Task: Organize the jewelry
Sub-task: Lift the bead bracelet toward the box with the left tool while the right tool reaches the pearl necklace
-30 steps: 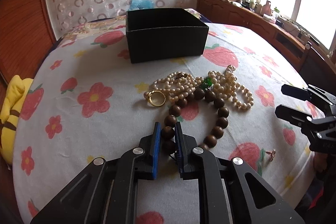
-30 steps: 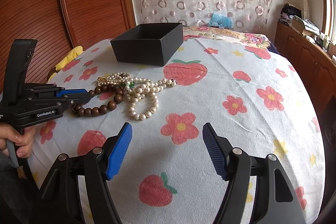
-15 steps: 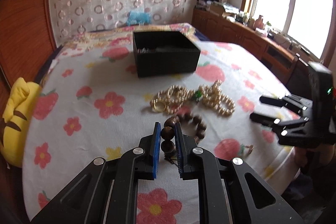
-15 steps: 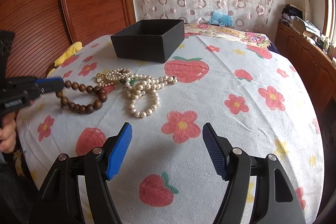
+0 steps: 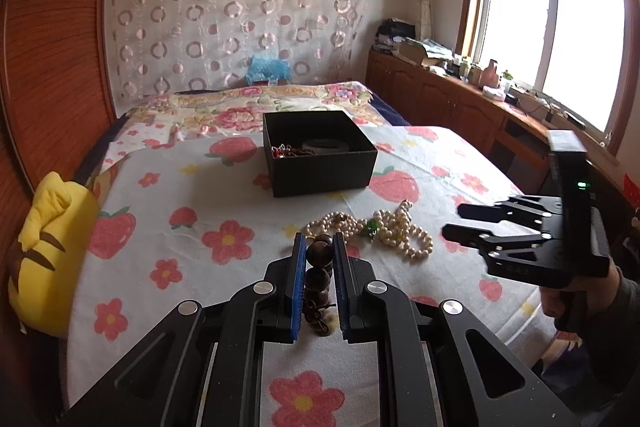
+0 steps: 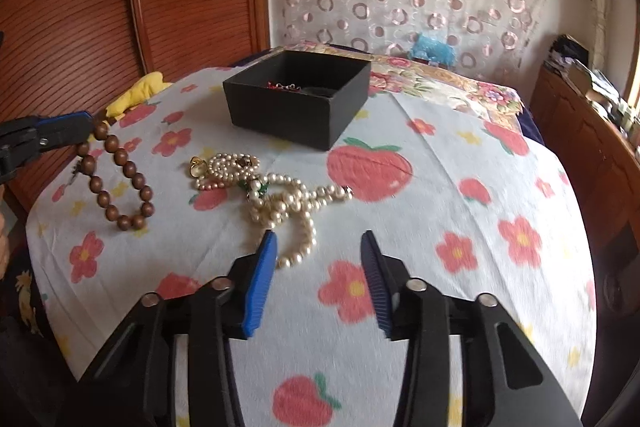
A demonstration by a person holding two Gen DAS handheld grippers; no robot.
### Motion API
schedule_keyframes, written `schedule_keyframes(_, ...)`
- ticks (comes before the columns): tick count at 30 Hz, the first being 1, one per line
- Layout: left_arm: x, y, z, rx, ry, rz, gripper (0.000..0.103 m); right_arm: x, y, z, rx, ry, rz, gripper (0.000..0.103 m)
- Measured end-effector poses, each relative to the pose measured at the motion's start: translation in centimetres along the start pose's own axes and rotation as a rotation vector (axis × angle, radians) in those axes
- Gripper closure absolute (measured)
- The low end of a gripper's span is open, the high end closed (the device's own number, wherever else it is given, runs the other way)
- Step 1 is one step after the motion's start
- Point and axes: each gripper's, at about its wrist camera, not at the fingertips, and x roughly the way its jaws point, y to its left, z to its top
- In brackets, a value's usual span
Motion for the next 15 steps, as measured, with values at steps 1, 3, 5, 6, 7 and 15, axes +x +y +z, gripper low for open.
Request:
schedule_keyframes(1, -0.1, 0.0, 0.0, -0.001, -0.003, 0.000, 0.091, 0.5, -0.1, 0.2, 0.001, 0.011, 0.008, 0.067)
schedule_keyframes(3, -0.3, 0.1, 0.0, -0.005, -0.011, 0.002, 0.091, 1.4, -0.1, 0.6, 0.001, 0.035, 0.017, 0.070)
schedule_keyframes(5, -0.4, 0.2, 0.0, -0.007, -0.015, 0.004, 0.091, 2.4, -0.1, 0.9, -0.005, 0.062, 0.015, 0.072)
schedule_keyframes(6, -0.5, 0.3, 0.0, -0.009, -0.016, 0.005, 0.091, 2.8, -0.2, 0.9, -0.007, 0.070, 0.015, 0.072)
schedule_keyframes(7, -0.5, 0.4, 0.0, -0.010, -0.017, 0.005, 0.091, 3.3, -0.2, 1.0, -0.008, 0.080, 0.014, 0.073)
schedule_keyframes(15, -0.3, 0.9, 0.0, -0.017, -0.019, 0.009, 0.091, 4.1, 0.6, 0.8, -0.079, 0.098, 0.009, 0.094)
